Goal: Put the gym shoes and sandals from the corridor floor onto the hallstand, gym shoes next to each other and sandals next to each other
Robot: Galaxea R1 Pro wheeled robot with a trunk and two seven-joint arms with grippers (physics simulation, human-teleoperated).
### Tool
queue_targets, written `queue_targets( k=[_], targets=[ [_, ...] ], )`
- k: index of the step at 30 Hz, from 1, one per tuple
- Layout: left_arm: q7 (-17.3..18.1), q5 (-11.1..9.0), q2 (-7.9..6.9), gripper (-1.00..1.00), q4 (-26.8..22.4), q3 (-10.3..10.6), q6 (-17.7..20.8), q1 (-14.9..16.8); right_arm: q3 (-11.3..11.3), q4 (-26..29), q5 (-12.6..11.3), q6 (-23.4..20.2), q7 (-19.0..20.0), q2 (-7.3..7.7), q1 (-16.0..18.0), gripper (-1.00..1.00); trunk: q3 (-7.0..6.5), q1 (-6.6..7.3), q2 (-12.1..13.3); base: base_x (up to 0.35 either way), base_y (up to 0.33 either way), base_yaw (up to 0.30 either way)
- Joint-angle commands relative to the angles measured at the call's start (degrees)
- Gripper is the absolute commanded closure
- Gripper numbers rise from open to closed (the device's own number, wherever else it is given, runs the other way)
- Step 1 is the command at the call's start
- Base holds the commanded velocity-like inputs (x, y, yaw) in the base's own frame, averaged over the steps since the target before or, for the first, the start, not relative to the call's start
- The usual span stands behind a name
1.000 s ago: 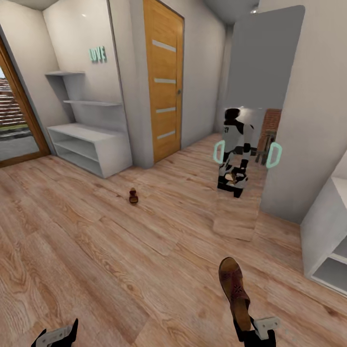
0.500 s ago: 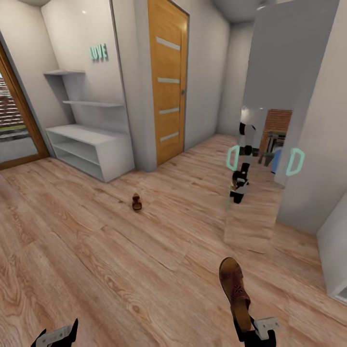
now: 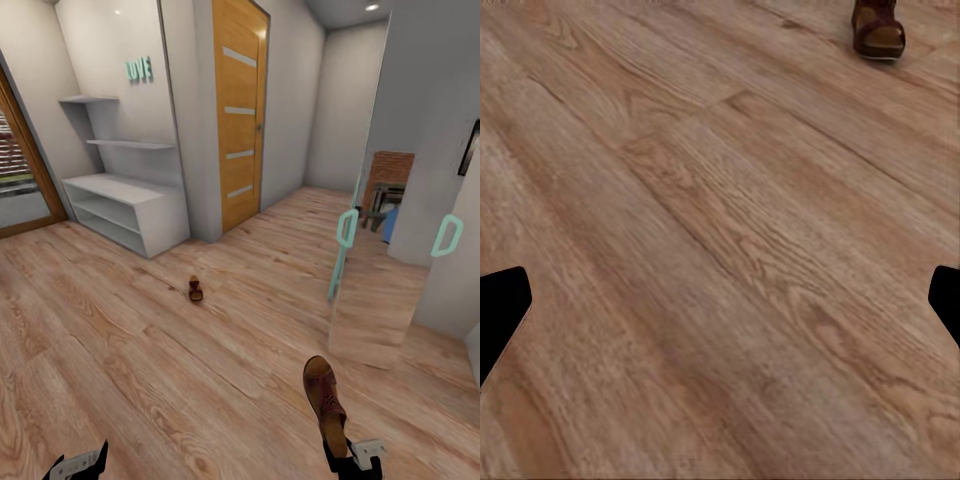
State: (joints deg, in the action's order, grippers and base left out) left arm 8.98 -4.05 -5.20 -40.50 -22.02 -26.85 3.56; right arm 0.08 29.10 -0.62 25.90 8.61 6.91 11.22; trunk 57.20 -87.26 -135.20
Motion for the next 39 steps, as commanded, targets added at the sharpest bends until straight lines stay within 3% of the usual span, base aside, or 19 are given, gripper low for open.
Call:
queue_targets(
  k=[1, 39],
  targets=[
    [0.52, -0.43, 0.01, -1.0, 0.07, -0.13, -0.1, 0.04, 0.01, -0.01, -0.26, 0.11, 0.27, 0.0, 0.03, 1.0, 0.05, -0.02, -0.02, 0.294, 0.209, 0.0],
    [0.52, -0.43, 0.01, -1.0, 0.07, -0.13, -0.13, 0.04, 0.01, -0.07, -0.26, 0.11, 0.27, 0.02, 0.03, 1.0, 0.05, -0.02, -0.02, 0.289, 0.213, 0.0]
  ],
)
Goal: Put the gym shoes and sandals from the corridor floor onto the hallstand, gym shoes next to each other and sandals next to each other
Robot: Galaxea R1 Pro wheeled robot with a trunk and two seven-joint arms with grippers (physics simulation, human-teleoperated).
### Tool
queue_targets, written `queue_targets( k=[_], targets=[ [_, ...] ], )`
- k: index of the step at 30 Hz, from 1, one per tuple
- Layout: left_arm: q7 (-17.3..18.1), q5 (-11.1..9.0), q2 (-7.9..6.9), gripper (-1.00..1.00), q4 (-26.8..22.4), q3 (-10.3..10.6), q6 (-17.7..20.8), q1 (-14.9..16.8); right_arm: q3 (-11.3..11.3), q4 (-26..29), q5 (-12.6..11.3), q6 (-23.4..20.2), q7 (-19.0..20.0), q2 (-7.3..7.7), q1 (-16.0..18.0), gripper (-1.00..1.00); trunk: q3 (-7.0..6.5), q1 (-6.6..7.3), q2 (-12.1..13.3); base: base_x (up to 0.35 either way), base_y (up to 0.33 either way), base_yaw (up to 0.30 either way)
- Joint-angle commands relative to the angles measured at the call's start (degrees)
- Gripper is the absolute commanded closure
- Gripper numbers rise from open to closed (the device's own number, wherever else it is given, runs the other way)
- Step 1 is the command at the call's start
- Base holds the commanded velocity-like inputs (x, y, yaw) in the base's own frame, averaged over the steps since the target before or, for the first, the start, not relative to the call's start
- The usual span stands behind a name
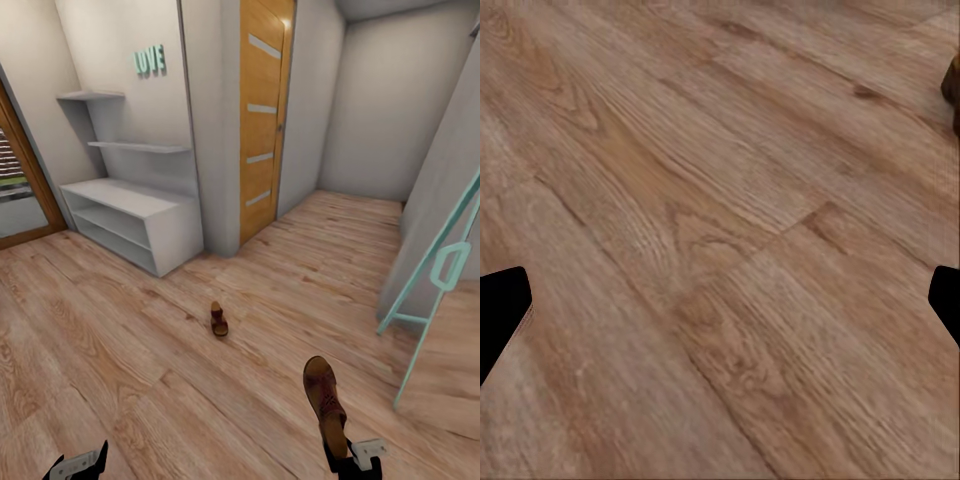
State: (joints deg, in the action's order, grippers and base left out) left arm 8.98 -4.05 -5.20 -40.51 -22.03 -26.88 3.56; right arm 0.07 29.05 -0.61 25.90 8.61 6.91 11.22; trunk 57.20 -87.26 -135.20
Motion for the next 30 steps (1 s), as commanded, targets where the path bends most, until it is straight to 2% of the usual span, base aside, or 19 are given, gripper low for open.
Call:
queue_targets(
  k=[1, 11, 30],
  targets=[
    [0.52, -0.43, 0.01, -1.0, 0.08, -0.13, -0.1, 0.05, 0.01, -0.02, -0.27, 0.11, 0.27, 0.02, 0.03, 1.0, 0.05, -0.02, -0.02, 0.28, 0.219, 0.0],
    [0.52, -0.37, 0.0, -1.0, 2.65, -0.2, -0.27, 0.05, 0.01, 0.04, -0.33, 0.11, 0.27, 0.0, 0.03, 1.0, 0.14, -0.02, -0.02, 0.279, 0.22, 0.0],
    [0.59, -0.34, -0.05, -1.0, 2.81, -0.21, -0.28, 0.05, 0.01, 0.05, -0.37, 0.11, 0.27, -0.04, 0.03, 1.0, 1.37, -0.02, -0.02, 0.27, 0.223, 0.0]
  ],
)
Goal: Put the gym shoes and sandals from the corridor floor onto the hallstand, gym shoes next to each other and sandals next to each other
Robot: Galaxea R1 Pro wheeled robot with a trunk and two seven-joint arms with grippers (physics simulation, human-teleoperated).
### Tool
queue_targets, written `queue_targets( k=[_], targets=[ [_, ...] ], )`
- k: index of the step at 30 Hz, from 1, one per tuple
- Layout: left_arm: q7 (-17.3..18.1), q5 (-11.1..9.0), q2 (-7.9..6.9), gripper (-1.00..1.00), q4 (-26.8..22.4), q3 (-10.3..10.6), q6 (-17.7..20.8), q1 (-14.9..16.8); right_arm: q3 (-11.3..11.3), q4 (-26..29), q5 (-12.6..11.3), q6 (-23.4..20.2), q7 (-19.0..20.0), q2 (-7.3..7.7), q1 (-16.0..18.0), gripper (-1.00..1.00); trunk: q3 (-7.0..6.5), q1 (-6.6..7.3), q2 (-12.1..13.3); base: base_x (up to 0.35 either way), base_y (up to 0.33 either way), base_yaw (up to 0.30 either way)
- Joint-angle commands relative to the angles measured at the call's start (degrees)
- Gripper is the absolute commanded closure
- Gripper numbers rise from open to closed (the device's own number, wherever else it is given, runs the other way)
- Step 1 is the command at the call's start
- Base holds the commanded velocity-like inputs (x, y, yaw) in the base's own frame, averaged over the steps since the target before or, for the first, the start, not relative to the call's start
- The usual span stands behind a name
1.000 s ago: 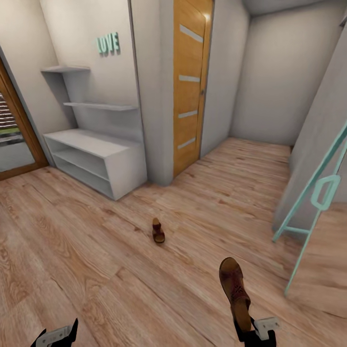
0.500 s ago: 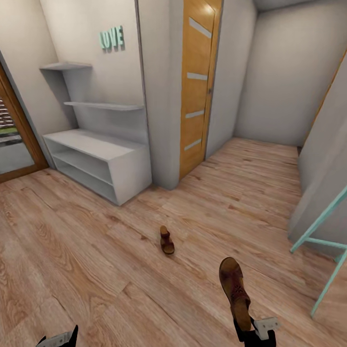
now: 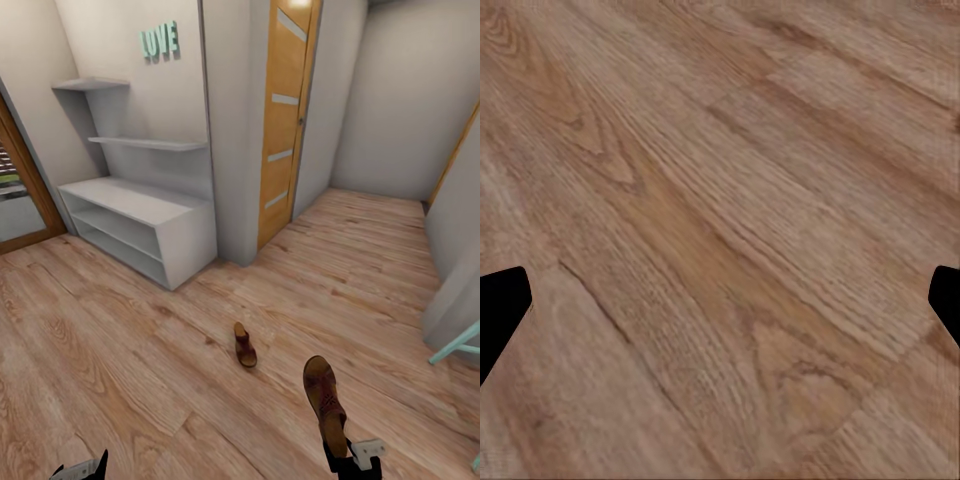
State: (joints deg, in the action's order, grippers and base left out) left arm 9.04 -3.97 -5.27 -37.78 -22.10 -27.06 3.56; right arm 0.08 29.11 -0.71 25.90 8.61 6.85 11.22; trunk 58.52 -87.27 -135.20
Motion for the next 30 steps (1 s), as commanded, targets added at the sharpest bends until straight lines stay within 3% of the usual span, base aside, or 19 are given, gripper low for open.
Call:
queue_targets(
  k=[1, 21, 30],
  targets=[
    [0.53, -0.42, 0.03, -1.0, 0.08, -0.14, -0.12, 0.05, 0.01, -0.01, -0.27, 0.11, 0.27, 0.03, 0.03, 1.0, 0.05, -0.01, -0.02, 0.24, 0.233, 0.0],
    [0.54, -0.51, 0.07, -1.0, 0.08, -0.14, -0.19, 0.05, 0.02, -0.02, -0.26, 0.11, 0.27, 0.09, 0.03, 1.0, 0.07, -0.01, -0.02, 0.236, 0.235, -0.001],
    [0.54, -0.51, 0.04, -1.0, 0.07, -0.14, -0.19, 0.05, 0.04, -0.02, -0.26, 0.11, 0.27, 0.08, 0.03, 1.0, 0.07, -0.01, -0.02, 0.235, 0.236, -0.232]
  ],
)
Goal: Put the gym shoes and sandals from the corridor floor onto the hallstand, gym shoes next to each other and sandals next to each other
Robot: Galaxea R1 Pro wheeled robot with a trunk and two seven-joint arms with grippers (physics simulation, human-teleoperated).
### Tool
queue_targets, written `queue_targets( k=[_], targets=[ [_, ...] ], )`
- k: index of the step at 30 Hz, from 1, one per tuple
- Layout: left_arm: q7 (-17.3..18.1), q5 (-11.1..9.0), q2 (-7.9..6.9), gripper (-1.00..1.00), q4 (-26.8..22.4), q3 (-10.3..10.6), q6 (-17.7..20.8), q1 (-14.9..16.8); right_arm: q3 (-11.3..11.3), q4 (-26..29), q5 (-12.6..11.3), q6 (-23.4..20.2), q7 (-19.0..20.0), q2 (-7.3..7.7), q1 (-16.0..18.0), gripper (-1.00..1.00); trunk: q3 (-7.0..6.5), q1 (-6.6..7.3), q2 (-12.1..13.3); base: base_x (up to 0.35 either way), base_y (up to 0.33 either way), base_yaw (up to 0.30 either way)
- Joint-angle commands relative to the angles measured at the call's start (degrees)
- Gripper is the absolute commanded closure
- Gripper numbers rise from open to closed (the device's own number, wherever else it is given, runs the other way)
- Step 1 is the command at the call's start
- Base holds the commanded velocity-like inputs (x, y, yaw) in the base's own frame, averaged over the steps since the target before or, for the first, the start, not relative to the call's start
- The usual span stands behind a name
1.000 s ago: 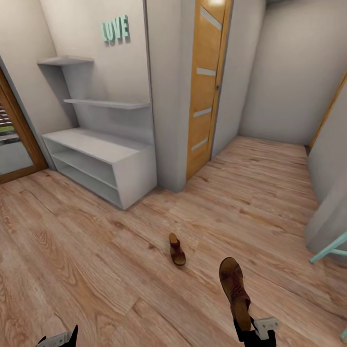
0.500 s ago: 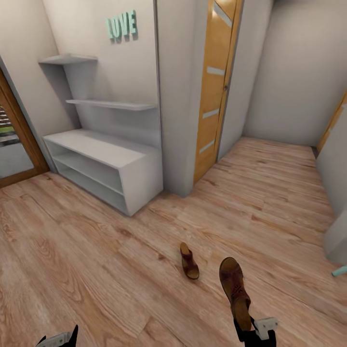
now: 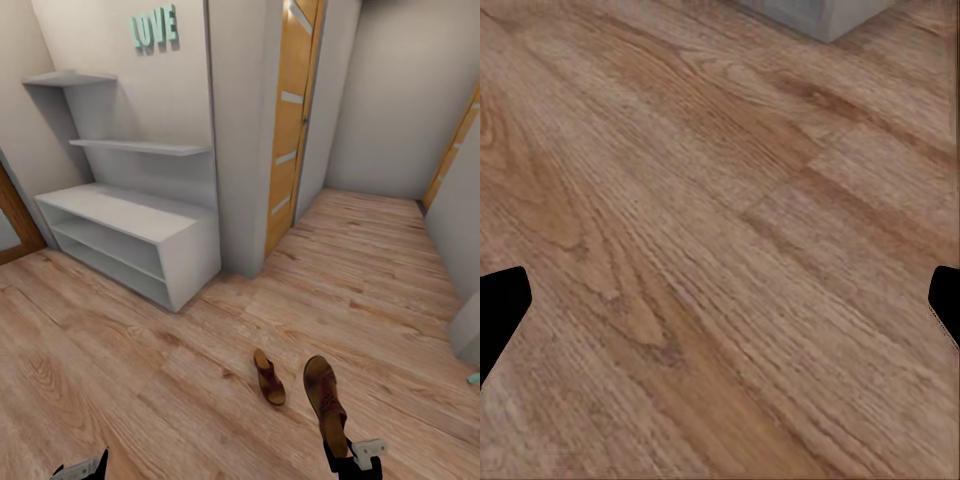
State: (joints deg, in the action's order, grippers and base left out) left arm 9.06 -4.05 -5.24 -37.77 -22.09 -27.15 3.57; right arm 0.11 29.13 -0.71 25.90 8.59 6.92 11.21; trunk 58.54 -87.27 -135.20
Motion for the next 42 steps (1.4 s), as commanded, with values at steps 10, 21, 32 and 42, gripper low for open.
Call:
queue_targets(
  k=[10, 21, 32, 42],
  targets=[
    [0.52, -0.43, 0.03, -1.0, 0.07, -0.14, -0.1, 0.03, 0.02, -0.04, -0.26, 0.12, 0.28, 0.02, 0.04, 1.0, 0.05, -0.01, -0.02, 0.234, 0.237, -0.265],
    [0.52, -0.43, 0.01, -1.0, 0.07, -0.14, -0.16, 0.03, 0.06, 0.0, -0.26, 0.12, 0.28, 0.02, 0.04, 1.0, 0.25, -0.01, -0.02, 0.233, 0.238, -0.195],
    [0.69, -0.85, -0.03, -1.0, 0.07, -0.2, -0.18, 0.03, 0.07, 0.05, -0.34, 0.12, 0.28, 0.02, 0.04, 1.0, 1.0, -0.01, -0.02, 0.1, 0.286, -0.157],
    [0.74, -0.87, -0.03, -1.0, 0.07, -0.14, -0.15, 0.03, 0.07, 0.04, -0.35, 0.12, 0.28, 0.02, 0.04, 1.0, 1.7, -0.01, -0.02, 0.003, 0.305, -0.177]
  ],
)
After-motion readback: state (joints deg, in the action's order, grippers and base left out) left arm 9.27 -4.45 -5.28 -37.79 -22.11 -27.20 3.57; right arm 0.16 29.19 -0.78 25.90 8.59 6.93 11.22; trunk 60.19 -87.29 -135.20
